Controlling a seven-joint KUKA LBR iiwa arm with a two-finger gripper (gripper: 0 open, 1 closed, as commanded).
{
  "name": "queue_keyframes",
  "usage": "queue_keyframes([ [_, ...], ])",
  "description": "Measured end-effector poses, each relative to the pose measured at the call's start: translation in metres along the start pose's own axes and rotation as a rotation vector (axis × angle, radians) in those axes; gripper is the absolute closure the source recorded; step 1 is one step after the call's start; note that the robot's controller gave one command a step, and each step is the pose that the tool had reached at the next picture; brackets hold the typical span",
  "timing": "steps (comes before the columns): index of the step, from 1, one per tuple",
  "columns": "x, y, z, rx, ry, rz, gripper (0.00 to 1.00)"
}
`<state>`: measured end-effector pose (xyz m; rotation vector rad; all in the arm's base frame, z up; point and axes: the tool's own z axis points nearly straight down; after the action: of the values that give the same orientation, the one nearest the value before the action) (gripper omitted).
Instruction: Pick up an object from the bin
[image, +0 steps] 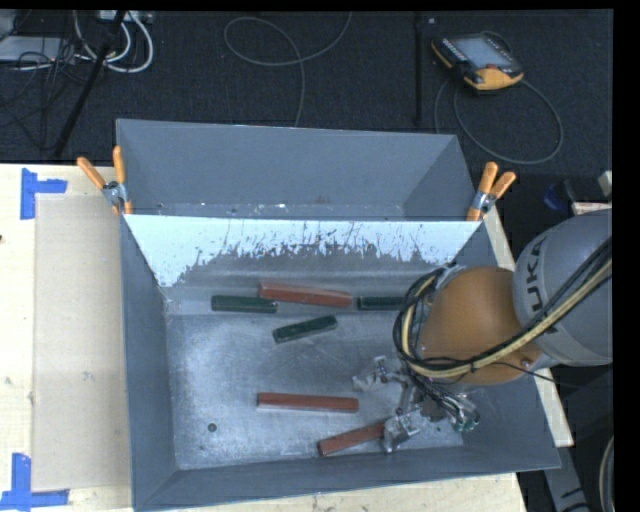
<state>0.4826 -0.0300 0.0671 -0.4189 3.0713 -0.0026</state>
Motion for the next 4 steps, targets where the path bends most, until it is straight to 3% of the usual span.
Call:
queue_keyframes([
  [1,0.0,0.0,-0.005,-0.002,0.01,0.0,1.0],
  [2,0.004,0.001,-0.021,-0.006,0.034,-0.001,1.0],
  [4,0.003,0.001,-0.042,-0.008,0.041,-0.002,1.0],
])
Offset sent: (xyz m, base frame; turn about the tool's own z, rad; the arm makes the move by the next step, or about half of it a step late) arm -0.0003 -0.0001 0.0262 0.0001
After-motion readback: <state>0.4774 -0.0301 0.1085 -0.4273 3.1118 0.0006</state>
